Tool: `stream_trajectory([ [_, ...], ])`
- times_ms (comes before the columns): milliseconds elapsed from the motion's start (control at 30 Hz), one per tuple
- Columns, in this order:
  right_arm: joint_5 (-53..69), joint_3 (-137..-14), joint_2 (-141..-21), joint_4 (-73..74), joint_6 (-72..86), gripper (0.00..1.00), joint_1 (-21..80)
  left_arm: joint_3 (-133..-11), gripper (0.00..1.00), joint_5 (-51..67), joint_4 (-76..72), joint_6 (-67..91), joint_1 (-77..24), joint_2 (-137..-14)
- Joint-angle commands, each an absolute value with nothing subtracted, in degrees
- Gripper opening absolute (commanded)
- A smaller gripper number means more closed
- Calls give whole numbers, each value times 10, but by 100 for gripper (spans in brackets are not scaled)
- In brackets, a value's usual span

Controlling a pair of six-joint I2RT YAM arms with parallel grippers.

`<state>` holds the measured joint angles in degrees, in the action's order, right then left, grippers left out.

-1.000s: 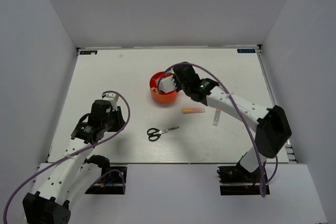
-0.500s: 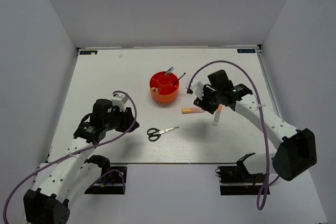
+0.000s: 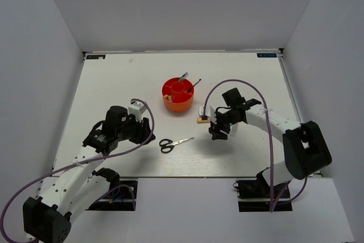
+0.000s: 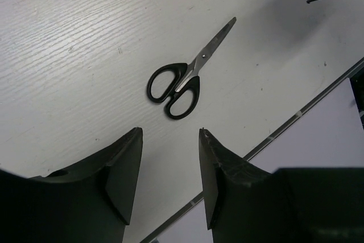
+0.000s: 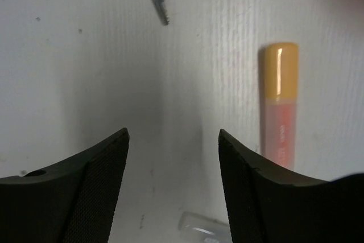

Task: Sort the stationery into containers
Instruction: Pick up the pen from the center of the board.

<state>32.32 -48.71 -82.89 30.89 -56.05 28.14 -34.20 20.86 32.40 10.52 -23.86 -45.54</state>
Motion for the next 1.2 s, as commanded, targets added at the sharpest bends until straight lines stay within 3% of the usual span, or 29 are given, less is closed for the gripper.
stream_trajectory([
  [0,359,-543,-860,252,-602,68,278,-338,56,192,328,97,-241,-442],
  [167,344,-542,-866,197,-594,71,279,-339,56,180,344,95,-241,-432],
  [633,330,-719,-1023,327,-630,66,279,-338,58,154,364,91,-241,-409],
  [1167,278,-690,-1070,293,-631,65,282,-340,58,149,365,91,-241,-403],
])
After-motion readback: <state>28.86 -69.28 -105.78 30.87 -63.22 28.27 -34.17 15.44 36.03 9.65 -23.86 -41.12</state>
